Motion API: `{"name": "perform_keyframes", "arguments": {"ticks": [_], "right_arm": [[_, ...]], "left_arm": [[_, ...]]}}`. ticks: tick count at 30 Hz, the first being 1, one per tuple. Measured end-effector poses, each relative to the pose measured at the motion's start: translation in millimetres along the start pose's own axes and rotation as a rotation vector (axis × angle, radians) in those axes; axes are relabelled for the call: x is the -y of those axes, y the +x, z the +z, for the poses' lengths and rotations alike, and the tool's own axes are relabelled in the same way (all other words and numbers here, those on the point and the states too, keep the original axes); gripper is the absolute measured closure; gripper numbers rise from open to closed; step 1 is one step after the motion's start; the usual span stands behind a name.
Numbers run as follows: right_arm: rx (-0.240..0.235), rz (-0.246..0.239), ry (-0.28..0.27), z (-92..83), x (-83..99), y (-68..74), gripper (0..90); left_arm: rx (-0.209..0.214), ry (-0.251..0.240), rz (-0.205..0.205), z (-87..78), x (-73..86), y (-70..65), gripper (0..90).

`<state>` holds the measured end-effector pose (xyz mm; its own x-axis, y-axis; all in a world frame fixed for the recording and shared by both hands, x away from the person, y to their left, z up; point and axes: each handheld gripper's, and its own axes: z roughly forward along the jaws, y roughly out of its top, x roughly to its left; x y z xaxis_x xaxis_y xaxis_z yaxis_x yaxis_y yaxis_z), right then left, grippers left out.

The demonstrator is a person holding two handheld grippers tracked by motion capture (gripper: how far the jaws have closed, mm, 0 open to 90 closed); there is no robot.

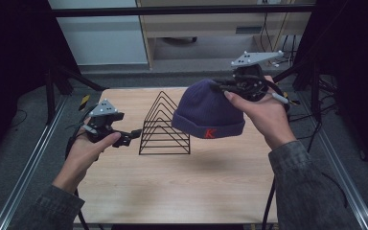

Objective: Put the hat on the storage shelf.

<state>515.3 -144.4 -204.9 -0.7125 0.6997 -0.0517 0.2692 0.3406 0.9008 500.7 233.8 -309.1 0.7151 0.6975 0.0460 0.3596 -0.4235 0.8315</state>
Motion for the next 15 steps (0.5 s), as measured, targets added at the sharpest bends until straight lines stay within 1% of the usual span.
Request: {"name": "perform_keyframes", "arguments": {"ticks": [1,2,4,7,8,11,15], "right_arm": [[-0.001,-0.002,-0.003,1.3,-4.4,0.7,79.4],[-0.005,-0.005,-0.010,2.5,-8.9,1.1,79.4],[-0.012,-0.010,-0.020,4.4,-16.3,1.0,79.4],[-0.019,-0.008,-0.025,10.2,-27.7,1.6,79.3],[-0.022,-0.007,-0.027,12.5,-31.2,2.2,79.3],[-0.026,-0.015,-0.036,18.8,-41.1,4.8,79.3],[-0.032,-0.024,-0.054,24.9,-53.3,9.9,79.3]], "left_arm": [[0.001,-0.005,0.013,0.2,-3.3,-1.6,9.1],[0.002,-0.014,0.015,-0.1,-6.1,-3.1,9.2],[0.000,-0.036,0.006,-0.4,-11.3,-6.0,9.8],[0.007,-0.050,0.034,0.7,-18.6,-10.0,10.3],[0.010,-0.056,0.037,1.2,-21.0,-10.6,10.4],[0.027,-0.057,0.044,4.2,-26.5,-8.6,11.2],[0.031,-0.052,0.051,6.0,-35.3,-4.0,13.4]]}}
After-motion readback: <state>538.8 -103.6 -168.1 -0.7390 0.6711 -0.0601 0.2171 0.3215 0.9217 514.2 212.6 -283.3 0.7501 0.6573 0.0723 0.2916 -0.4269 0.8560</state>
